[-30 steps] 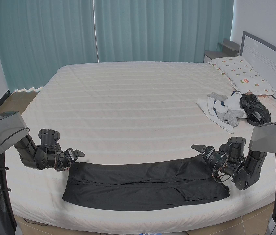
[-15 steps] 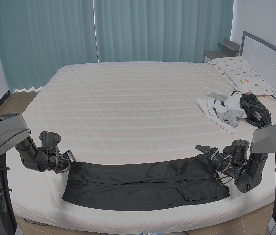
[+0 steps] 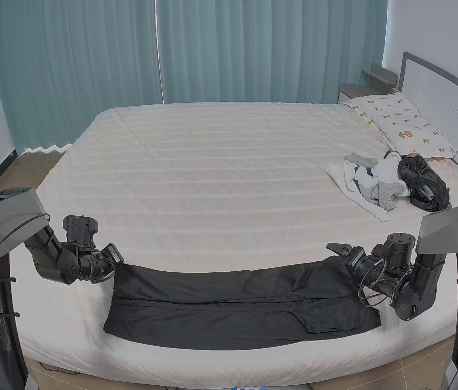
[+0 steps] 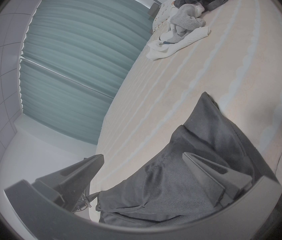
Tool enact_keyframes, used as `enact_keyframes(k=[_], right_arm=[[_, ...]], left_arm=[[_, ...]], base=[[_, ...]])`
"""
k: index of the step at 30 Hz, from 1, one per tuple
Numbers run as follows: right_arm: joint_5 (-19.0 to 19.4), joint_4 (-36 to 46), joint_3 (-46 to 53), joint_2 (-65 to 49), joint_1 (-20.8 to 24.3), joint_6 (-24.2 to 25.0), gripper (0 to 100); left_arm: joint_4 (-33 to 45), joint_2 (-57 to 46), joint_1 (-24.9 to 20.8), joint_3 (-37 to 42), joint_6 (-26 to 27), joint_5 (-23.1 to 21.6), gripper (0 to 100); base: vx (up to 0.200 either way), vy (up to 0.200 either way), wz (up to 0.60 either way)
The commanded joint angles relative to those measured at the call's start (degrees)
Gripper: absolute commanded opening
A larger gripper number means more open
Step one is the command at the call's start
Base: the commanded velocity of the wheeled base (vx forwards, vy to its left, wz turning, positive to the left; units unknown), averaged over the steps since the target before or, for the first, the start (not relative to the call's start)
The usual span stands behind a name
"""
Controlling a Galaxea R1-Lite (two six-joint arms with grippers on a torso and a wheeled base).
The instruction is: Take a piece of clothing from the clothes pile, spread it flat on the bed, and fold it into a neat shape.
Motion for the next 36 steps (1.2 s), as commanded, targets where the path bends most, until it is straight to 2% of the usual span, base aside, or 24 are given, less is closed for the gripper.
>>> enact_keyframes(k=[1,16,17,25,28,30,31,32,36], right_arm=[[0.01,-0.03,0.08,0.08,0.02,-0.02,100],[0.01,-0.03,0.26,0.08,0.11,-0.02,100],[0.01,-0.03,0.26,0.08,0.11,-0.02,100],[0.01,-0.03,0.44,-0.09,0.02,-0.02,100],[0.01,-0.03,0.44,-0.18,-0.07,-0.02,100],[0.01,-0.03,0.44,-0.09,0.02,-0.02,100],[0.01,-0.03,0.44,-0.09,0.02,-0.02,100],[0.01,-0.03,0.44,-0.18,0.02,-0.02,100],[0.01,-0.03,0.44,-0.18,0.02,-0.02,100]], left_arm=[[-0.20,0.42,0.48,-0.13,-0.16,0.03,0],[-0.12,1.91,0.92,-1.36,0.45,-0.06,0],[-0.12,1.91,0.92,-1.36,0.54,-0.06,100],[0.23,1.47,0.92,-1.01,1.07,-0.06,100],[0.41,-1.52,1.09,1.62,2.04,-0.94,100],[0.32,-4.07,1.18,5.23,5.73,-4.10,100],[0.32,-4.07,1.18,5.23,5.73,-4.10,100],[0.23,-4.86,1.18,8.13,10.03,-6.74,100],[-0.20,-4.24,0.74,11.38,17.77,-7.18,100]], base=[[0.000,0.000,0.00],[0.000,0.000,0.00],[0.000,0.000,0.00],[0.000,0.000,0.00],[0.000,0.000,0.00],[0.000,0.000,0.00],[0.000,0.000,0.00],[0.000,0.000,0.00],[0.000,0.000,0.00]])
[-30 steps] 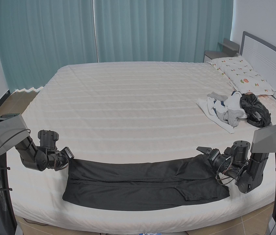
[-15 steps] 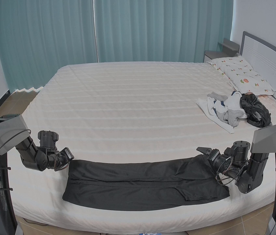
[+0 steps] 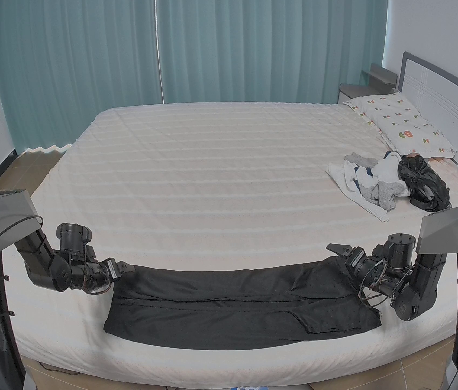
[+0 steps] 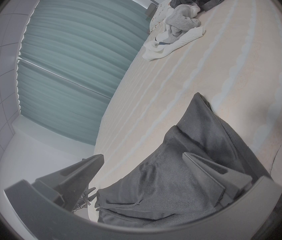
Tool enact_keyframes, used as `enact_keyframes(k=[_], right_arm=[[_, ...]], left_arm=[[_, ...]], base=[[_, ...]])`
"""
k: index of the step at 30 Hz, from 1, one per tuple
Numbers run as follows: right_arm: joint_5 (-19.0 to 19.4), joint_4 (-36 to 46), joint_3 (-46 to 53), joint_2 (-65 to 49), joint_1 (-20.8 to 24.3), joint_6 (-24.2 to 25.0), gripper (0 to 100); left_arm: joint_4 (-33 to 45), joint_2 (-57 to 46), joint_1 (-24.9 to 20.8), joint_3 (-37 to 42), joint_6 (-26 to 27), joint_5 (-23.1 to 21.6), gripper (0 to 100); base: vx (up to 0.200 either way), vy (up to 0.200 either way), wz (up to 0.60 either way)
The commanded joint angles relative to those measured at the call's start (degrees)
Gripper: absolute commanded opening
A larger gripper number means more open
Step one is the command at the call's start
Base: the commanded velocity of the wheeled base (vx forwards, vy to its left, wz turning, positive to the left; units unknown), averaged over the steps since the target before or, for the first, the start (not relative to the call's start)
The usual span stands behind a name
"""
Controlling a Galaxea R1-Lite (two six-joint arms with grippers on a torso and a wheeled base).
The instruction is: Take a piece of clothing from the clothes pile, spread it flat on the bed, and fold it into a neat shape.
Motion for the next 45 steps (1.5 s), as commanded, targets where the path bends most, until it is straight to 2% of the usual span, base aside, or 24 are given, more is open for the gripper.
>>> enact_keyframes(k=[1,3,14,21,26,34,35,45], right_arm=[[0.04,-0.03,-0.03,-0.07,0.04,0.00,100],[0.04,-0.03,-0.03,-0.07,0.04,0.00,100],[0.04,-0.12,-0.03,-0.07,0.04,-0.09,100],[0.04,-0.12,0.06,-0.42,0.04,-0.09,100],[0.04,-0.12,0.06,-0.42,0.13,-0.09,100],[0.04,-0.12,0.06,-0.42,0.13,-0.09,100],[0.04,-0.12,0.06,-0.42,0.13,-0.09,100],[0.04,-0.12,-0.03,-0.51,0.04,-0.09,100]], left_arm=[[-0.38,-1.77,-0.34,4.96,5.26,-1.48,100],[-0.46,-1.77,-0.96,5.83,7.63,-1.75,100],[-0.46,-0.98,-5.26,5.40,8.34,-1.04,100],[-0.46,-0.18,-5.26,5.40,9.92,1.33,100],[-0.46,1.22,-5.35,6.10,13.52,1.59,100],[-0.64,1.31,-5.35,6.36,13.87,1.59,100],[-0.64,1.22,-5.35,6.27,13.79,1.59,0],[-3.63,0.78,-5.35,7.94,13.79,2.21,0]], base=[[0.000,0.000,0.00],[0.000,0.000,0.00],[0.000,0.000,0.00],[0.000,0.000,0.00],[0.000,0.000,0.00],[0.000,0.000,0.00],[0.000,0.000,0.00],[0.000,0.000,0.00]])
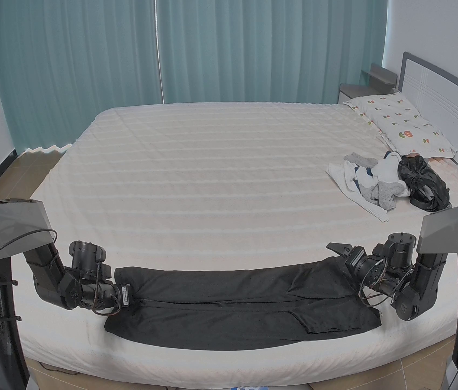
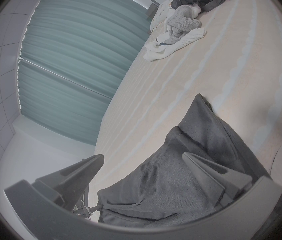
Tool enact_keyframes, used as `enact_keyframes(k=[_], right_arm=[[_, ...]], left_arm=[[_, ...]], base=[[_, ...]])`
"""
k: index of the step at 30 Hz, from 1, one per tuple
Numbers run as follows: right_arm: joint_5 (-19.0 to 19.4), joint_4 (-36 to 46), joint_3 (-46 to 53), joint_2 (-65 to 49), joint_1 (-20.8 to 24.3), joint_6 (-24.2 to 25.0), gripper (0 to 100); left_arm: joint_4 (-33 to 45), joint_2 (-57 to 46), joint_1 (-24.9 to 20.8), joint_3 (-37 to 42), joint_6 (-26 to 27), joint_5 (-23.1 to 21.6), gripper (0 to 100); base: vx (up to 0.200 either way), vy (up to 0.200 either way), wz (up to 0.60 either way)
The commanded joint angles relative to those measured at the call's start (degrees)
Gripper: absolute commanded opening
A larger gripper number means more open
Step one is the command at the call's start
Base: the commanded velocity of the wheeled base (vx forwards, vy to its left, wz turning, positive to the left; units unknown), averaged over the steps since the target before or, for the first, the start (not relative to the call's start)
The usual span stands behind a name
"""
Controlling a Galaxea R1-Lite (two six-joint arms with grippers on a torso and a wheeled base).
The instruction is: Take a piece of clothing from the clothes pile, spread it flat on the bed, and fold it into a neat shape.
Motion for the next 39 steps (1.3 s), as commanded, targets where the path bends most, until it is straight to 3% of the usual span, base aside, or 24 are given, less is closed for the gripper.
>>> enact_keyframes(k=[1,9,21,27,39], right_arm=[[0.04,-0.03,-0.09,-0.18,-0.08,0.00,100],[0.04,-0.03,0.00,-0.18,-0.08,0.00,100],[0.12,-0.03,-0.09,-0.10,-0.08,0.00,100],[0.21,-0.03,-0.18,-0.10,-0.08,0.00,100],[0.21,-0.03,-0.35,-0.01,-0.08,0.00,100]], left_arm=[[-1.23,-0.10,0.01,0.57,-0.04,0.87,0],[-2.55,-0.10,0.01,1.01,-0.04,3.33,0],[-2.29,-1.59,-0.34,1.71,-0.48,3.41,0],[-2.38,-1.59,-0.43,1.80,-0.48,3.41,0],[-2.55,-1.33,-0.34,0.74,-0.92,3.41,0]], base=[[0.000,0.000,0.00],[0.000,0.000,0.00],[0.000,0.000,0.00],[-0.200,0.000,0.00],[0.000,0.000,0.00]])
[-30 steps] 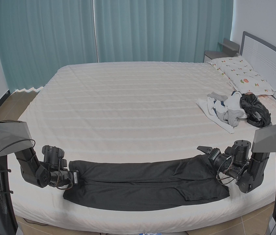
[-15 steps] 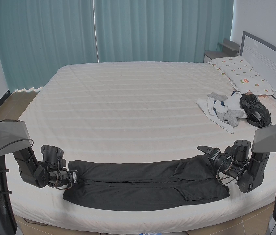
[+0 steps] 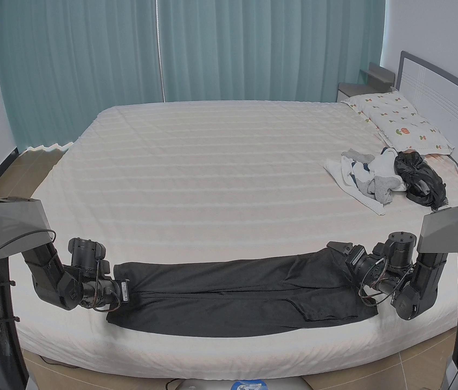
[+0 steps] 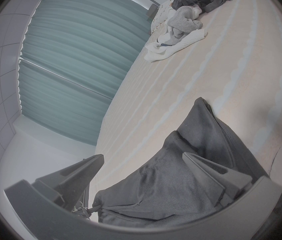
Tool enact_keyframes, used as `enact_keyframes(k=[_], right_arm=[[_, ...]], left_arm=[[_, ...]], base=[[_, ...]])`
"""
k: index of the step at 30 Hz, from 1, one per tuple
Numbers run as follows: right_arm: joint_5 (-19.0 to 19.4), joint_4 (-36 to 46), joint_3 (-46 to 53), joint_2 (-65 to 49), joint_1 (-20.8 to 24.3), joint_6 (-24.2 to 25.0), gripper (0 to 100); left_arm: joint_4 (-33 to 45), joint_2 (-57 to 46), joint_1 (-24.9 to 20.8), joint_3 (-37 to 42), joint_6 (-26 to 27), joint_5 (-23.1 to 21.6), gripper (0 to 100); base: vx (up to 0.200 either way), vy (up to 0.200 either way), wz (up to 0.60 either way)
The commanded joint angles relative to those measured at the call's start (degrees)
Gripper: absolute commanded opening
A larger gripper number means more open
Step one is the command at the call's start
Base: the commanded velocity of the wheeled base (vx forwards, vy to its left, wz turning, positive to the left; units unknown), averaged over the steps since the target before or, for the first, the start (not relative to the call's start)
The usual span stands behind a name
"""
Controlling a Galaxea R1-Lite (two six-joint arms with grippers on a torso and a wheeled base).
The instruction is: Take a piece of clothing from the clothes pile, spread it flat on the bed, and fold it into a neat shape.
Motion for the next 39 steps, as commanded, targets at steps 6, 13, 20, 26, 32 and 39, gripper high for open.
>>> enact_keyframes(k=[6,13,20,26,32,39], right_arm=[[0.02,0.03,-0.07,0.15,0.12,0.02,100],[0.02,0.03,-0.07,0.15,0.12,0.02,100],[0.02,0.03,-0.07,0.15,0.12,-0.06,100],[0.02,-0.06,0.10,0.15,0.12,0.02,100],[0.02,-0.06,0.19,0.06,0.12,0.02,100],[0.02,-0.06,0.19,0.06,0.12,0.02,100]], left_arm=[[-0.03,0.11,0.09,-0.44,-1.11,0.08,0],[-0.03,0.55,0.09,-0.61,-1.37,-0.01,0],[-0.21,0.90,0.09,-0.88,-1.37,0.08,0],[-0.12,0.64,0.18,-2.90,-2.86,0.16,0],[0.50,-0.68,-1.32,-6.15,-8.23,0.87,0],[1.99,-3.05,-3.34,-7.03,-10.33,1.04,0]], base=[[0.000,0.000,0.00],[0.000,0.000,0.00],[-0.143,0.000,0.00],[0.000,0.000,0.00],[0.000,0.000,0.00],[0.000,0.000,0.00]])
